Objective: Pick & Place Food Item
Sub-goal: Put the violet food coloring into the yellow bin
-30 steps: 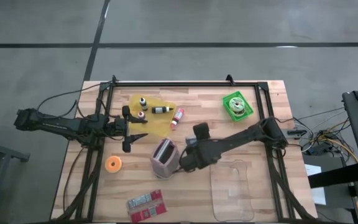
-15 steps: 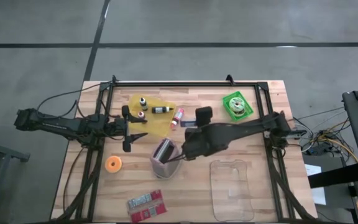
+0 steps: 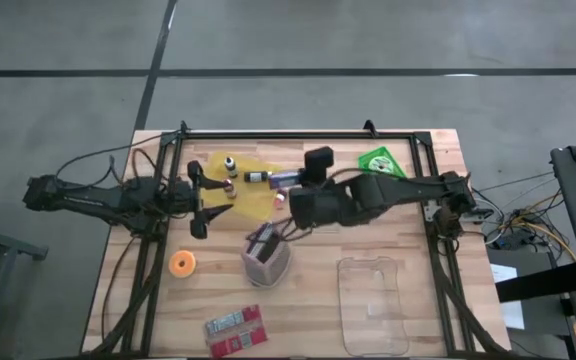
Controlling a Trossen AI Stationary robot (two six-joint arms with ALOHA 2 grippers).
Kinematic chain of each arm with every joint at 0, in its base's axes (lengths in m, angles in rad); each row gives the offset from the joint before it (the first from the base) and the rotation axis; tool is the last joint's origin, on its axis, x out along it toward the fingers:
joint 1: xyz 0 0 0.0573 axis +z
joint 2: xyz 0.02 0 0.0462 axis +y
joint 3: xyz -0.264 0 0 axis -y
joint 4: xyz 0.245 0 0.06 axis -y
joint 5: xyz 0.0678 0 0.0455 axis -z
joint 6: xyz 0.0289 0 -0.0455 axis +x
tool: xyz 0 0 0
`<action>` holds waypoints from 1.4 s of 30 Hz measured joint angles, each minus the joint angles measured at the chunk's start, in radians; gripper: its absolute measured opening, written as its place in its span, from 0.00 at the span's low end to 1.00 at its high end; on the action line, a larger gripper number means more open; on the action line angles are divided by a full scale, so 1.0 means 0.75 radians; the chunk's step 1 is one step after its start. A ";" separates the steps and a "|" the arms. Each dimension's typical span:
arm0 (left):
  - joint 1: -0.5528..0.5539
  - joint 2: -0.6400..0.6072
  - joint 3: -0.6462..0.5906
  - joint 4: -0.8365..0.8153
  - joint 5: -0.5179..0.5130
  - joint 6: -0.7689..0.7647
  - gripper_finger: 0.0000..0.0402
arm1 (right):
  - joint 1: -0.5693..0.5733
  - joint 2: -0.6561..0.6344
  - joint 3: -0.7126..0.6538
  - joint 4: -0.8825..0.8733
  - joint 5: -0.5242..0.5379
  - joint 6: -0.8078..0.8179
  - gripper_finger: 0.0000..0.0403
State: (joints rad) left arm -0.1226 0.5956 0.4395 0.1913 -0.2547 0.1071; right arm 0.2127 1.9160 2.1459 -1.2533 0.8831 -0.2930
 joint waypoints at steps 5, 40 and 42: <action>0.000 0.022 0.019 0.167 0.031 0.102 0.65 | -0.041 0.003 0.028 0.227 -0.112 -0.172 0.27; 0.133 0.470 0.379 0.005 0.068 0.096 0.65 | -0.142 0.007 -0.048 0.260 -0.309 -0.165 0.27; 0.137 0.494 0.394 -0.017 0.070 0.096 0.65 | -0.142 0.007 -0.054 0.261 -0.310 -0.166 0.27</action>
State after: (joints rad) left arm -0.0201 0.9658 0.7350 0.1786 -0.2020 0.1787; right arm 0.1062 1.9209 2.1054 -1.0578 0.6508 -0.4173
